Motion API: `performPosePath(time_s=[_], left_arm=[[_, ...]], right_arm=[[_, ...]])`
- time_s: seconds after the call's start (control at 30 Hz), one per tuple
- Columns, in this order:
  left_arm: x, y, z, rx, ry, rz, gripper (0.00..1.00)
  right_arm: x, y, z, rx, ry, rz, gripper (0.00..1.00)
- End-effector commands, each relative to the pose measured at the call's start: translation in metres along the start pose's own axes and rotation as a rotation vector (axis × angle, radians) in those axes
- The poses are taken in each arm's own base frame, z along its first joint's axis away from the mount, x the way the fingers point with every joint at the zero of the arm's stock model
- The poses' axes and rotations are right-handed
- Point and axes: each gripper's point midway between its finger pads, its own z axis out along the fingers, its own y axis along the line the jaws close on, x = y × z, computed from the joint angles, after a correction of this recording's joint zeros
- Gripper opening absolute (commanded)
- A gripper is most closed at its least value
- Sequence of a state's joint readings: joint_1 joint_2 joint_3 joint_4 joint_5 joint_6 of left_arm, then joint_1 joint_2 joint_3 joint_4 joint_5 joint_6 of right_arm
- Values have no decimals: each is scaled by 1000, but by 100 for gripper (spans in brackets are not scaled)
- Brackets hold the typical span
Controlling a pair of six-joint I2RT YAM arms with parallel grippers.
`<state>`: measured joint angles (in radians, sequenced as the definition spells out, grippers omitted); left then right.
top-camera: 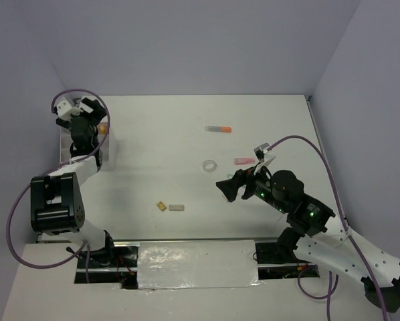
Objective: Sort the stationery into containers
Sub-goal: Pick up the stationery from the center of the board.
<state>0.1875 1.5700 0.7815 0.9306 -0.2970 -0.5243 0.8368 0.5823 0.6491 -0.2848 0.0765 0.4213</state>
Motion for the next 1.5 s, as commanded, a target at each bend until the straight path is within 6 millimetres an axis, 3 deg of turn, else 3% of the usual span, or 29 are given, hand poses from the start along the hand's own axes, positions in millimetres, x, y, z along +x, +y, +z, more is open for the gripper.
performPosePath(time_s=[0.0, 0.1, 0.13, 0.2, 0.23, 0.3, 0.4, 0.43, 0.47, 0.5, 0.53, 0.57, 0.6, 0.63, 0.67, 0.7, 0.73, 0.77, 0.8, 0.83, 0.87, 0.9, 1.0, 1.1, 1.13, 1.17, 1.23, 1.47], left_arm=[[-71, -62, -5, 99, -135, 17, 99], [-80, -106, -16, 158, -110, 74, 99], [-76, -135, -22, 205, -69, 92, 99], [-64, -163, -28, 250, 0, 133, 99], [-48, -190, -38, 310, 89, 159, 99], [-27, -215, -56, 412, 159, 185, 99], [16, -266, -104, 625, 256, 239, 99], [24, -274, -112, 646, 284, 250, 99], [54, -275, -119, 658, 378, 287, 99], [58, -299, -131, 728, 398, 288, 99], [68, -311, -139, 794, 421, 337, 99], [102, -318, -153, 887, 511, 392, 99], [99, -342, -161, 994, 509, 407, 99], [134, -346, -166, 1102, 568, 480, 99], [152, -349, -191, 1257, 671, 490, 99], [172, -361, -183, 1349, 664, 565, 99], [152, -374, -186, 1410, 634, 577, 99], [166, -390, -175, 1445, 637, 594, 99], [186, -381, -173, 1445, 706, 643, 99], [225, -372, -168, 1445, 774, 669, 99], [212, -391, -155, 1460, 709, 682, 99], [246, -377, -150, 1443, 766, 719, 99], [262, -387, -135, 1440, 688, 707, 99], [287, -383, -134, 1448, 696, 672, 99], [309, -377, -136, 1459, 734, 663, 99], [306, -385, -132, 1460, 714, 651, 99], [327, -382, -135, 1467, 745, 632, 99], [359, -378, -145, 1424, 774, 691, 99]], right_arm=[[-30, 7, -8, -6, -91, 4, 100], [-37, 3, -14, 17, -119, 13, 100], [-39, 1, -18, 31, -126, 17, 100], [-46, -4, -24, 65, -152, 31, 100], [-47, -7, -29, 82, -156, 38, 100], [-55, -11, -38, 111, -183, 49, 100], [-62, -18, -58, 153, -204, 68, 100], [-64, -19, -62, 159, -211, 71, 100], [-66, -20, -66, 164, -215, 68, 100], [-66, -21, -69, 168, -220, 66, 100], [-64, -22, -70, 173, -212, 60, 100], [-62, -24, -71, 178, -206, 50, 100], [-62, -24, -71, 177, -205, 45, 100], [-60, -24, -71, 173, -197, 41, 100], [-56, -24, -70, 169, -188, 37, 100], [-52, -22, -69, 149, -181, 26, 100], [-53, -20, -71, 138, -185, 28, 100], [-49, -20, -69, 130, -178, 23, 100], [-49, -19, -70, 118, -183, 22, 100], [-47, -17, -69, 106, -179, 21, 100], [-44, -18, -67, 107, -173, 20, 100], [-41, -14, -65, 84, -165, 24, 100], [-38, -9, -61, 53, -154, 27, 100], [-34, -4, -56, 28, -127, 30, 100], [-34, -3, -56, 22, -126, 31, 100], [-33, -1, -56, 12, -122, 28, 100], [-34, 1, -57, 2, -121, 27, 100], [-37, 6, -60, -19, -124, 15, 100]])
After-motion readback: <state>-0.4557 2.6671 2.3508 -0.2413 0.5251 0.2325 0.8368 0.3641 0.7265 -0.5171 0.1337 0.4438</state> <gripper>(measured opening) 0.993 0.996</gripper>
